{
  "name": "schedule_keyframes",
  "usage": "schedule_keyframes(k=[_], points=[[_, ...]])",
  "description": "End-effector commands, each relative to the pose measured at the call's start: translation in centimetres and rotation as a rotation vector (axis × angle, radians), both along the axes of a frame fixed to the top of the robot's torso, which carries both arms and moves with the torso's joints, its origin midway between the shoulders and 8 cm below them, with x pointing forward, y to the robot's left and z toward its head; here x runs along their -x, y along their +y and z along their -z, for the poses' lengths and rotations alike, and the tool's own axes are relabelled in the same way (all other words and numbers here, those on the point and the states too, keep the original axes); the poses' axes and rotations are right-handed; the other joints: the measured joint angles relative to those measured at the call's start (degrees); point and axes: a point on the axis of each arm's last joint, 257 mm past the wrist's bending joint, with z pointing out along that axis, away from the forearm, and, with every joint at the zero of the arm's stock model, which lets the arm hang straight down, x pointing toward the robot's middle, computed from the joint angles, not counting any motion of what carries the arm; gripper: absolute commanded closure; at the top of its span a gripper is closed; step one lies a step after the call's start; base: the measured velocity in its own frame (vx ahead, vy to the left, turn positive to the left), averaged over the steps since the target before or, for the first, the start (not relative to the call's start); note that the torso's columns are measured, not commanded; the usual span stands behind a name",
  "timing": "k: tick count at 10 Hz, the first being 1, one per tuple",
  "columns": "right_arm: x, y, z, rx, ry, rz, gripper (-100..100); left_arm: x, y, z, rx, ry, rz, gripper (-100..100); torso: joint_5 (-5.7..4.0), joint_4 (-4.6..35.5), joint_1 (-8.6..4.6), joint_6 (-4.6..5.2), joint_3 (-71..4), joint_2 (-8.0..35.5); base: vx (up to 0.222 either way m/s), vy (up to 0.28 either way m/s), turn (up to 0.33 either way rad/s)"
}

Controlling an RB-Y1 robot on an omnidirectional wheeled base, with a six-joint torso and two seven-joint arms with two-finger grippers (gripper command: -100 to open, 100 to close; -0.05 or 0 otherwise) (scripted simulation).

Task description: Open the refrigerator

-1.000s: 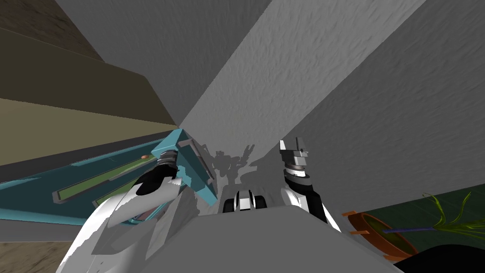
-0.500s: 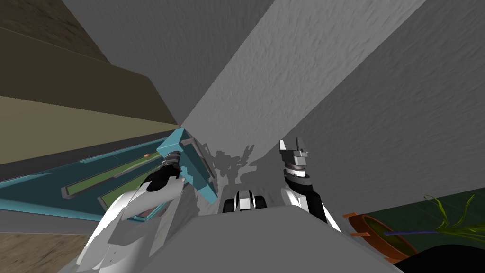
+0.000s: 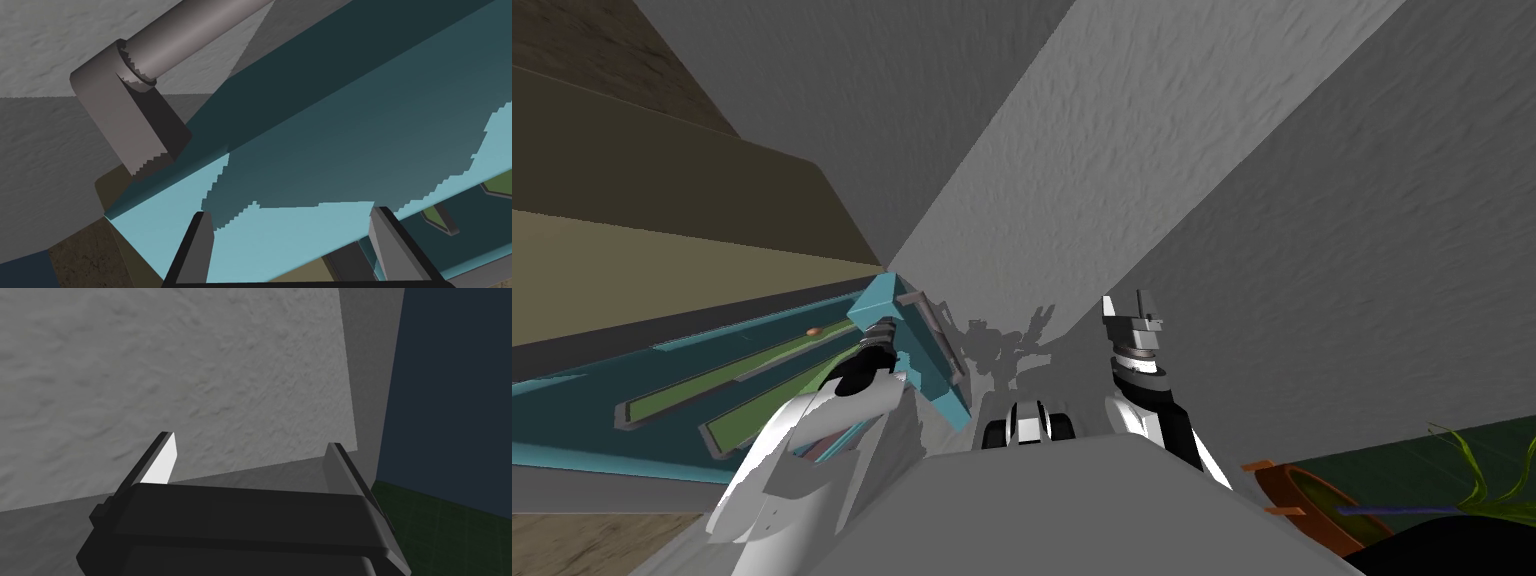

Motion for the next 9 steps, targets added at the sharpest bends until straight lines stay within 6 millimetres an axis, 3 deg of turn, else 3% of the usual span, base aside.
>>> schedule_keyframes(k=[1,5,9], points=[[0.0,0.0,0.0,0.0,0.0,0.0,0,0.4,1.6,-1.7,-0.033,-0.034,-0.038,-100,-0.06,0.1,0.2,0.05,0.0,0.0,0.14,-0.113,0.016],[0.0,0.0,0.0,0.0,0.0,0.0,0,1.6,2.6,-3.1,-0.054,-0.055,-0.085,-100,-0.08,0.2,0.7,0.02,-0.1,0.0,0.065,-0.057,-0.006],[0.0,0.0,0.0,0.0,0.0,0.0,0,1.6,2.6,-3.1,-0.054,-0.055,-0.085,-100,-0.25,0.3,0.66,-0.11,-0.1,0.1,0.013,-0.015,0.001]])
